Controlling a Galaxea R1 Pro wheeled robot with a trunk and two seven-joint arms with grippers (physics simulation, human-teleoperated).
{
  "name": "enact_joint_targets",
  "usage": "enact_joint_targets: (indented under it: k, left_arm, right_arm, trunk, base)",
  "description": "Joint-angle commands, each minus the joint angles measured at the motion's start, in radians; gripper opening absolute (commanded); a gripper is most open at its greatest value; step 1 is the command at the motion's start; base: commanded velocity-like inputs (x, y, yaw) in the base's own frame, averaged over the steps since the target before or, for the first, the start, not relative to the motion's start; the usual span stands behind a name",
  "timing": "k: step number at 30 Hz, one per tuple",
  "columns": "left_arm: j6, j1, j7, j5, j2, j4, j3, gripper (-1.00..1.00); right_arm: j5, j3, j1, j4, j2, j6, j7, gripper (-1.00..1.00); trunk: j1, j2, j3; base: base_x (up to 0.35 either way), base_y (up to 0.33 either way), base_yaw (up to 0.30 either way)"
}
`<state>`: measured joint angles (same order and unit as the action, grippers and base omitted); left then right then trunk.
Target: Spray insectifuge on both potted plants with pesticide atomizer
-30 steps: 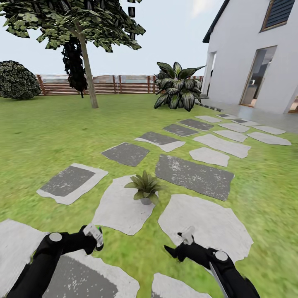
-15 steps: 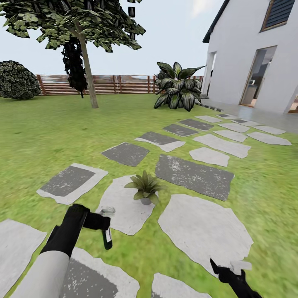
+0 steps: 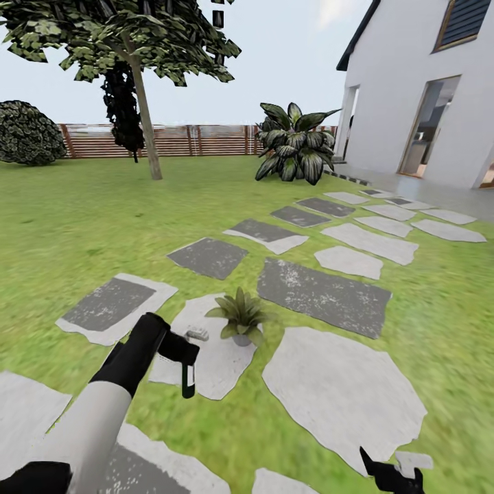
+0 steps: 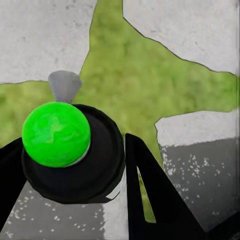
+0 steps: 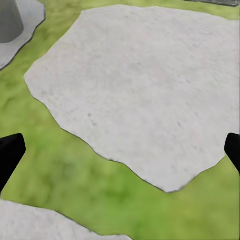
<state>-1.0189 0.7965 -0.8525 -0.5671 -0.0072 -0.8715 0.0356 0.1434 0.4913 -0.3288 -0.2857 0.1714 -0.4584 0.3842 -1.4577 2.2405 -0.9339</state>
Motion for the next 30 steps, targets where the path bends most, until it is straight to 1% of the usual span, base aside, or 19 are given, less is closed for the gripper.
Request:
enact_joint_targets:
  k: [1,3,4,5,7,8,10,12,17,20,21,25,27,30]
  left_arm:
    - [-0.002,0.018,-0.033,-0.012,0.002,0.03,0.001,-1.0]
    - [0.0,0.07,-0.106,-0.022,0.005,0.121,0.003,-1.0]
    - [0.001,0.084,-0.12,-0.031,0.005,0.144,0.003,-1.0]
    - [0.001,0.093,-0.129,-0.043,0.006,0.16,0.003,-1.0]
    - [0.003,0.104,-0.141,-0.089,0.006,0.18,0.003,-1.0]
    - [0.003,0.107,-0.145,-0.117,0.006,0.186,0.003,-1.0]
    - [0.004,0.108,-0.148,-0.142,0.005,0.19,0.004,-1.0]
    - [0.005,0.107,-0.151,-0.155,0.004,0.193,0.005,-1.0]
    - [0.008,0.103,-0.156,-0.161,-0.001,0.195,0.008,-1.0]
    - [0.01,0.1,-0.156,-0.161,-0.001,0.2,0.013,-1.0]
    - [0.01,0.099,-0.156,-0.161,0.0,0.203,0.019,-1.0]
    - [0.01,0.096,-0.157,-0.162,0.003,0.215,0.073,-1.0]
    - [0.01,0.095,-0.157,-0.162,0.004,0.216,0.089,-1.0]
    - [0.011,0.094,-0.157,-0.162,0.004,0.216,0.097,-1.0]
  right_arm:
    - [0.009,0.009,-0.001,0.007,0.0,-0.01,0.004,1.0]
    - [0.009,0.009,-0.001,0.019,0.0,-0.019,0.003,1.0]
    - [0.009,0.009,0.0,0.021,0.0,-0.02,0.003,1.0]
    - [0.009,0.009,-0.001,0.022,0.0,-0.02,0.003,1.0]
    - [0.009,0.009,-0.001,0.023,0.0,-0.021,0.002,1.0]
    - [0.009,0.009,-0.001,0.024,0.0,-0.021,0.002,1.0]
    - [0.009,0.009,-0.001,0.025,0.0,-0.022,0.002,1.0]
    - [0.009,0.009,0.0,0.025,0.001,-0.022,0.002,1.0]
    - [0.008,0.009,0.001,0.025,0.002,-0.022,0.002,1.0]
    - [0.008,0.009,0.001,0.025,0.002,-0.022,0.002,1.0]
    - [0.009,0.009,0.001,0.025,0.002,-0.022,0.002,1.0]
    - [0.009,0.009,0.001,0.025,0.001,-0.022,0.002,1.0]
    - [0.009,0.01,0.001,0.025,0.002,-0.022,0.002,1.0]
    - [0.008,0.01,0.001,0.025,0.002,-0.022,0.001,1.0]
  trunk:
    - [0.0,0.0,-0.001]
    - [0.0,0.0,-0.001]
    - [0.0,0.0,-0.001]
    - [0.0,0.0,-0.001]
    - [0.0,0.0,-0.001]
    - [0.0,0.0,-0.001]
    - [0.0,0.0,-0.001]
    - [0.0,0.0,-0.001]
    - [0.0,0.0,-0.001]
    - [0.0,0.0,0.0]
    - [0.0,0.0,0.0]
    - [0.0,0.0,0.003]
    - [0.0,0.0,0.004]
    - [0.0,0.0,0.004]
  base:
    - [0.321,0.0,0.0]
    - [0.324,0.0,0.0]
    - [0.326,0.0,0.0]
    - [0.326,0.0,0.0]
    - [0.326,0.0,0.0]
    - [0.327,0.0,0.0]
    - [0.327,0.0,0.0]
    - [0.327,0.031,0.0]
    - [0.327,0.129,-0.004]
    - [0.326,0.155,-0.113]
    - [0.321,0.171,-0.199]
    - [0.3,0.208,-0.196]
    - [0.288,0.223,-0.057]
    - [0.305,0.136,-0.016]
